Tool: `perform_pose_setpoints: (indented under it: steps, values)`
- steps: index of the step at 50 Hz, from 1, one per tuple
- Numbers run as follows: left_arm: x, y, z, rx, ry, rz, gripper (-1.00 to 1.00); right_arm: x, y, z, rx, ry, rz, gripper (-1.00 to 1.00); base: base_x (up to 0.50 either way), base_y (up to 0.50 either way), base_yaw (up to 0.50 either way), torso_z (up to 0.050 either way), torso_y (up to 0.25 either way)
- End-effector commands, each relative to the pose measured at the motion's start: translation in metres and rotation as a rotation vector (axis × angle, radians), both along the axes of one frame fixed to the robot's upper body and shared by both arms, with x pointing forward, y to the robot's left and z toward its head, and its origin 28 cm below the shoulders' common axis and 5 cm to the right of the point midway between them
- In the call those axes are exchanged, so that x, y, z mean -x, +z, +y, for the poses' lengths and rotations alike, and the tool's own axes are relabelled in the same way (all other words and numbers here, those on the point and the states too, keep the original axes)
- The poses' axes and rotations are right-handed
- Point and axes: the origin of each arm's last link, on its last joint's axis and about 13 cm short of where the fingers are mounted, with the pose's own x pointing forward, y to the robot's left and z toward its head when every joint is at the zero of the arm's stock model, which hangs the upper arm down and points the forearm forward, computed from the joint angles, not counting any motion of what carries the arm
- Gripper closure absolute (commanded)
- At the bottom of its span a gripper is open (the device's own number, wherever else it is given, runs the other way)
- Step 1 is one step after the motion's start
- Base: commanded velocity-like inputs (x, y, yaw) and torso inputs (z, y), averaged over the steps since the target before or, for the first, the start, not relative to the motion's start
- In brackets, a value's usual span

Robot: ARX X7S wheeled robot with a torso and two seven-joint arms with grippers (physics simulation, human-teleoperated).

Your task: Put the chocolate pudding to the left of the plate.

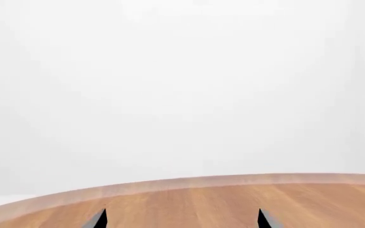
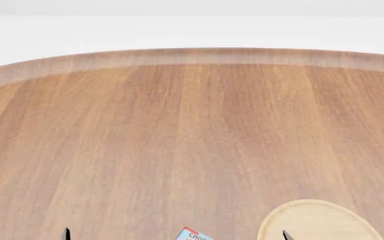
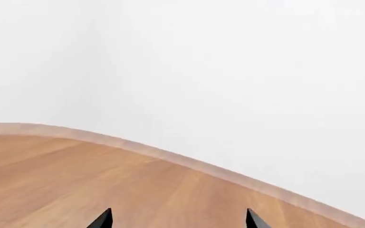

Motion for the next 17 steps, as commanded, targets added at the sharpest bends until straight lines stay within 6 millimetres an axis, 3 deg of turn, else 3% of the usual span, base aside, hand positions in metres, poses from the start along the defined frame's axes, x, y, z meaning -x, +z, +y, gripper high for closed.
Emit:
perform_pose_setpoints:
  steps: [1,13,17]
  values:
    - [0.019,0.023,0.006,0.023,0.046,-0.16,-1.0,0.02,0.022,0.02,-0.025,-0.063,-0.191,-1.0,0.0,0.0,0.0,0.0,0.0]
    - [0.048,0.044,0.009,0.007,0.081,-0.308,-1.0,0.056,0.04,0.036,-0.092,-0.02,-0.353,-1.0,0.0,0.0,0.0,0.0,0.0]
    - [0.052,0.047,0.008,0.002,0.081,-0.33,-1.0,0.059,0.041,0.038,-0.115,-0.007,-0.357,-1.0,0.0,0.0,0.0,0.0,0.0]
